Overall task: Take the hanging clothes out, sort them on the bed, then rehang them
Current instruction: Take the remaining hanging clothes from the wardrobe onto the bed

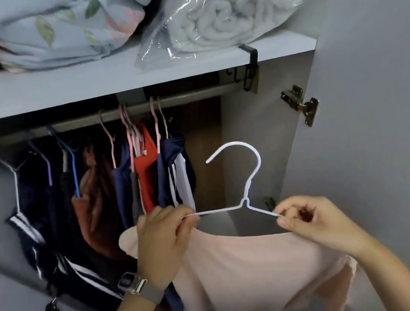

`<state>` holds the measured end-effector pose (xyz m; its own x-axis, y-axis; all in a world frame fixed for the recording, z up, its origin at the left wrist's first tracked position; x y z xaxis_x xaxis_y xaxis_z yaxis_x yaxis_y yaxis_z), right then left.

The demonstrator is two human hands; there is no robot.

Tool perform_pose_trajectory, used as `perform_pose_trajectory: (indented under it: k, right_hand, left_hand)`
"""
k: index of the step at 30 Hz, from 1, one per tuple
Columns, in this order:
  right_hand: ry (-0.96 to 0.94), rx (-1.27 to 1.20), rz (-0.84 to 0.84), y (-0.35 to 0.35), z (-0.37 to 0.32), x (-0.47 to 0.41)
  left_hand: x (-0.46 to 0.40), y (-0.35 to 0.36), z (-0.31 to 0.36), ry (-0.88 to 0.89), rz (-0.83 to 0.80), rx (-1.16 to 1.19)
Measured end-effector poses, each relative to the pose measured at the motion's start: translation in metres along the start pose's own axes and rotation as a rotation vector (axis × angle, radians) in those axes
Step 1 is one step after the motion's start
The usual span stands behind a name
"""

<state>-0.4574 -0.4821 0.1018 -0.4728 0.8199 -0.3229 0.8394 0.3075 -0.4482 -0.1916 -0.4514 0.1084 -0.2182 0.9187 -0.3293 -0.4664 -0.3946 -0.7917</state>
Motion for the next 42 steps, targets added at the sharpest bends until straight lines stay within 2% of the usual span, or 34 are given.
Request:
perform_pose_trajectory:
  k: [4,9,12,18,20,26,30,32,35,37,42]
  right_hand:
    - [-0.071,0.174,-0.121,-0.002,0.010,-0.004]
    - [-0.169,0.306,-0.035,0.015,0.021,-0.020]
    - [-0.199,0.314,-0.039,0.031,0.023,-0.040]
    - [-0.179,0.280,-0.225,0.072,0.020,-0.084]
    - [-0.170,0.273,-0.178,0.078,0.014,-0.101]
    - [0.052,0.052,0.094,0.090,0.034,-0.165]
    - [0.188,0.030,0.099,0.109,0.064,-0.209]
    - [0.255,-0.001,0.094,0.121,0.068,-0.229]
    - [0.315,0.078,0.104,0.138,0.072,-0.257]
    - [0.332,0.133,0.090,0.154,0.079,-0.273]
    - [0.464,0.233,0.086,0.171,0.101,-0.290]
  left_hand:
    - [0.012,-0.033,-0.025,-0.165,0.099,0.020]
    - [0.038,-0.060,-0.045,-0.334,0.157,0.063]
    - [0.049,-0.074,-0.059,-0.414,0.192,0.086]
    - [0.045,-0.096,-0.101,-0.469,0.178,0.146]
    - [0.035,-0.101,-0.114,-0.468,0.139,0.176]
    - [0.010,-0.107,-0.144,-0.412,0.042,0.162]
    - [0.008,-0.102,-0.155,-0.438,-0.014,0.184]
    - [0.008,-0.100,-0.160,-0.471,-0.091,0.221]
    - [0.010,-0.092,-0.164,-0.492,-0.222,0.210]
    - [0.013,-0.091,-0.163,-0.499,-0.211,0.201]
    - [0.013,-0.100,-0.164,-0.566,-0.055,0.226]
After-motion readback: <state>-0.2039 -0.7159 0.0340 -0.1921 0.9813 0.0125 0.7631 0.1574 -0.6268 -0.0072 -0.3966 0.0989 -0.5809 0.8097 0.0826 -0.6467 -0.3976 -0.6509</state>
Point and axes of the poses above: each hand's wrist, its own x-axis away from the middle knuckle, its own y-axis out of the palm, z = x × y, the point moved 7 cm from there along -x, towards the middle knuckle, and after that the axes turned 15 degrees about -y, right-handed, at the moved point
